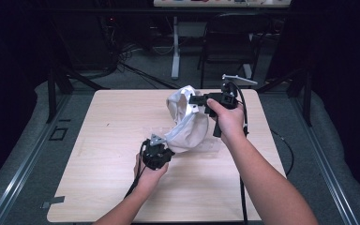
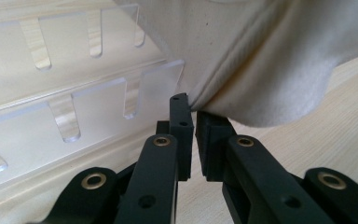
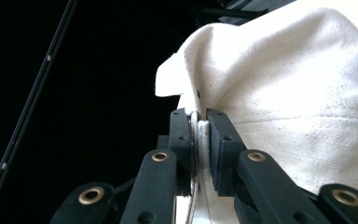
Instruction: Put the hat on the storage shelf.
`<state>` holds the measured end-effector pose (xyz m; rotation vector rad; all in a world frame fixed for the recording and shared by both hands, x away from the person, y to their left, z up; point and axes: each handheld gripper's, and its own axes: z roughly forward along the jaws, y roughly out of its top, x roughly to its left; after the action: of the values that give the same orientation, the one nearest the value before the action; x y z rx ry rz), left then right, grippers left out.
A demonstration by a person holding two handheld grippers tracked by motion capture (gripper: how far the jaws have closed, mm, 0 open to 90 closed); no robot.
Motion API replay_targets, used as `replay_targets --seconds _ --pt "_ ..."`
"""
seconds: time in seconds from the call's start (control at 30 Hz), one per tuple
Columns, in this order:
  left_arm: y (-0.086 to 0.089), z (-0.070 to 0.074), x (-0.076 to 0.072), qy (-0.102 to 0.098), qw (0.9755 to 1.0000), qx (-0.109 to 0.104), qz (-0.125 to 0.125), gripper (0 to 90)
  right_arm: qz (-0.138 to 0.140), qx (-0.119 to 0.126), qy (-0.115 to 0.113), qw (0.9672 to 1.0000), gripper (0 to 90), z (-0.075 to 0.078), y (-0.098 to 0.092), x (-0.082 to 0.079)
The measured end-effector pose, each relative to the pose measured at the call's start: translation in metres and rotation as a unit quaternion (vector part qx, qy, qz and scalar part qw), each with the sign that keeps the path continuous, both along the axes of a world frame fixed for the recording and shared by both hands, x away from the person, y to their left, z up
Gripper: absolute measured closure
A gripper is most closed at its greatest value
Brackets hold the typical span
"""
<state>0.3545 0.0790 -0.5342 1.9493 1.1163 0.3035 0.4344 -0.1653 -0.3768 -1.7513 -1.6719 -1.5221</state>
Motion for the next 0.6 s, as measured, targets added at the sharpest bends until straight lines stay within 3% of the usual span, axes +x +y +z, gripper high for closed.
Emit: replay_targets --seconds 0.07,0.3,0.47,0.53,0.6 --pt "-0.002 0.001 -0.002 -0.014 0.9998 0.014 -0.003 85.8 -0.005 -0.006 0.001 1.0 81.1 -0.002 -0.005 0.001" --pt "-0.003 0.001 -0.002 -0.015 0.9997 0.019 -0.003 85.8 -0.014 -0.004 0.005 0.9999 81.1 -0.006 -0.014 0.0" --pt "-0.003 -0.001 0.0 -0.008 0.9997 0.023 -0.009 85.9 -0.019 -0.002 0.014 0.9997 81.1 -0.013 -0.02 0.0" --pt "-0.004 -0.005 0.002 0.006 0.9992 0.037 -0.013 85.8 -0.018 -0.004 0.015 0.9997 81.0 -0.014 -0.021 0.0" --pt "-0.002 -0.007 0.002 0.007 0.9994 0.032 -0.012 85.8 -0.011 -0.009 0.02 0.9997 81.0 -0.016 -0.017 -0.001"
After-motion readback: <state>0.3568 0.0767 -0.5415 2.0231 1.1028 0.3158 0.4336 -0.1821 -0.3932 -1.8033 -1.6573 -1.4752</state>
